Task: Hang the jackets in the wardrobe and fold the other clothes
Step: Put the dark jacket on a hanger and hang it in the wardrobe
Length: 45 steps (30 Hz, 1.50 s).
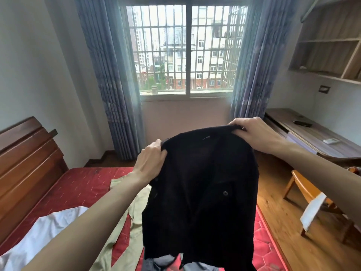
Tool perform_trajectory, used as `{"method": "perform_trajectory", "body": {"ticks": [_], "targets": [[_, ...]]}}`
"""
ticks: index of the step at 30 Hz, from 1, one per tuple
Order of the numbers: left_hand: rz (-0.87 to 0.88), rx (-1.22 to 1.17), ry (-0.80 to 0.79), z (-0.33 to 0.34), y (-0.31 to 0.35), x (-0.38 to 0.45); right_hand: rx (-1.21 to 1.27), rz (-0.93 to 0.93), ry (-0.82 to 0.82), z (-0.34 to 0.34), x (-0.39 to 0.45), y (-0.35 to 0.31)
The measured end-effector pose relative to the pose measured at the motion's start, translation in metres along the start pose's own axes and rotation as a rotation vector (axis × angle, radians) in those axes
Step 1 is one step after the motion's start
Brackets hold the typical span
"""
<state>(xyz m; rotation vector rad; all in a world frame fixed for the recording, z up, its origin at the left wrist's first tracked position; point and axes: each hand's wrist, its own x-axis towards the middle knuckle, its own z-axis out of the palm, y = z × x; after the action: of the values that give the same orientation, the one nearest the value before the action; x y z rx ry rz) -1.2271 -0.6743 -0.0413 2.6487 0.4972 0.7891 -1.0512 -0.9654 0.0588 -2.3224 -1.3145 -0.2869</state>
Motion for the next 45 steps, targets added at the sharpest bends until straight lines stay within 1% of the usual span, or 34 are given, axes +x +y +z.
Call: {"method": "perform_trajectory", "body": {"ticks": [4, 6, 8, 10, 13, 15, 16, 17, 18, 19, 21, 23, 25, 27, 30, 33, 35, 37, 39, 41, 45], "targets": [[0.011, -0.192, 0.102, 0.001, 0.019, 0.003, 0.099, 0.058, -0.023, 0.003, -0.003, 0.001], [-0.089, -0.318, 0.14, -0.004, 0.03, 0.006, 0.148, 0.093, -0.062, 0.007, -0.005, -0.003], [-0.275, -0.518, 0.102, -0.012, 0.037, 0.011, 0.195, 0.103, -0.111, 0.01, -0.008, -0.007], [-0.428, -0.719, 0.066, -0.019, 0.04, 0.015, 0.23, 0.087, -0.116, 0.011, -0.012, -0.011], [-0.531, -0.921, 0.029, -0.033, 0.04, 0.019, 0.239, 0.032, -0.063, 0.008, -0.015, -0.017], [-0.54, -1.018, -0.08, -0.041, 0.033, 0.018, 0.213, -0.016, -0.047, 0.005, -0.015, -0.021], [-0.516, -1.013, -0.154, -0.046, 0.029, 0.014, 0.205, -0.043, -0.051, 0.003, -0.016, -0.023], [-0.478, -0.959, -0.212, -0.048, 0.025, 0.01, 0.208, -0.076, -0.07, 0.001, -0.017, -0.025], [-0.437, -0.88, -0.232, -0.049, 0.021, 0.006, 0.205, -0.115, -0.098, -0.002, -0.019, -0.028], [-0.398, -0.803, -0.216, -0.049, 0.017, 0.001, 0.192, -0.164, -0.129, -0.005, -0.021, -0.029], [-0.307, -0.666, -0.155, -0.048, 0.011, -0.006, 0.072, -0.282, -0.164, -0.006, -0.024, -0.028], [-0.201, -0.525, -0.107, -0.049, 0.008, -0.009, -0.15, -0.398, -0.123, -0.007, -0.026, -0.024], [-0.096, -0.411, -0.067, -0.052, 0.009, -0.011, -0.345, -0.455, -0.058, -0.011, -0.03, -0.021], [-0.012, -0.356, -0.024, -0.058, 0.014, -0.013, -0.461, -0.494, -0.003, -0.018, -0.034, -0.021], [0.11, -0.351, 0.014, -0.067, 0.025, -0.015, -0.611, -0.535, 0.025, -0.029, -0.041, -0.018], [0.249, -0.301, 0.048, -0.074, 0.031, -0.014, -0.634, -0.465, -0.001, -0.042, -0.05, -0.016], [0.286, -0.178, 0.099, -0.076, 0.033, -0.013, -0.62, -0.428, -0.036, -0.047, -0.057, -0.018], [0.305, -0.086, 0.162, -0.077, 0.033, -0.012, -0.452, -0.275, -0.068, -0.052, -0.065, -0.026], [0.347, -0.122, 0.192, -0.077, 0.036, -0.014, -0.241, -0.081, -0.038, -0.052, -0.077, -0.037], [0.383, -0.176, 0.184, -0.073, 0.039, -0.014, -0.115, 0.039, 0.045, -0.047, -0.091, -0.048], [0.361, -0.385, 0.105, -0.064, 0.045, -0.022, 0.004, 0.148, 0.236, -0.026, -0.115, -0.067]]}}
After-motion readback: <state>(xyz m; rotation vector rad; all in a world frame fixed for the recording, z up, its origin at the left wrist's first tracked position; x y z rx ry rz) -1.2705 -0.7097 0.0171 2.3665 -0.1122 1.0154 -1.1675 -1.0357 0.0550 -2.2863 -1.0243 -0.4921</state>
